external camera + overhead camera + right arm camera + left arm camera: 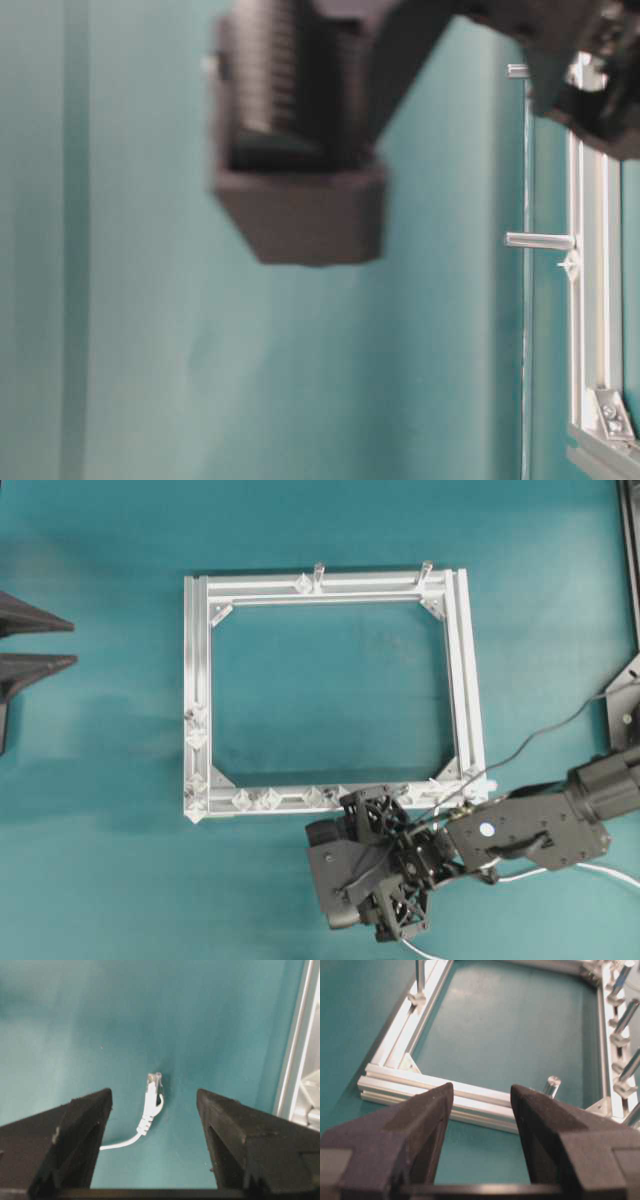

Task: Move the cable alternately left and right between 8 closely spaced pins so it hooks onto each one.
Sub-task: 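Close the right gripper on the white cable's plug end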

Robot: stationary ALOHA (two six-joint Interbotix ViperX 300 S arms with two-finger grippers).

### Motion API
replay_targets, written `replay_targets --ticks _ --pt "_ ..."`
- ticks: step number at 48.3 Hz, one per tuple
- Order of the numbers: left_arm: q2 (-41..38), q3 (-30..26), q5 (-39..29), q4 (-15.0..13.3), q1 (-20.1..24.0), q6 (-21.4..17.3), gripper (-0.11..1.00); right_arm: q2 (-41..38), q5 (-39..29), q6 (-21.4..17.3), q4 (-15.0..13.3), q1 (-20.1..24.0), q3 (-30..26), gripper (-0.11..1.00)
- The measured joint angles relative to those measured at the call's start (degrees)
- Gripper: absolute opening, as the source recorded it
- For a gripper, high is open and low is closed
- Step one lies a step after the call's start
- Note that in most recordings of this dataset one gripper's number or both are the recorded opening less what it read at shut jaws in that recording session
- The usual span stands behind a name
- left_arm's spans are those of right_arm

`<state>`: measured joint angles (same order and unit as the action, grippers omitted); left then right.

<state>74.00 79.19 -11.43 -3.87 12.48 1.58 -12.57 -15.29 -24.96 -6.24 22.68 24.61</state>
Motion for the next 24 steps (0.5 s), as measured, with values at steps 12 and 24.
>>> replay_targets --ticks 12,24 --pt "1.4 1.1 -1.0 0.1 -0.1 0.0 0.53 -2.9 0.0 0.0 0.0 0.0 -0.2 0.70" --pt "1.4 1.2 -0.9 0.0 -0.1 0.0 0.53 -4.4 0.0 0.0 0.0 0.0 -0.5 0.70"
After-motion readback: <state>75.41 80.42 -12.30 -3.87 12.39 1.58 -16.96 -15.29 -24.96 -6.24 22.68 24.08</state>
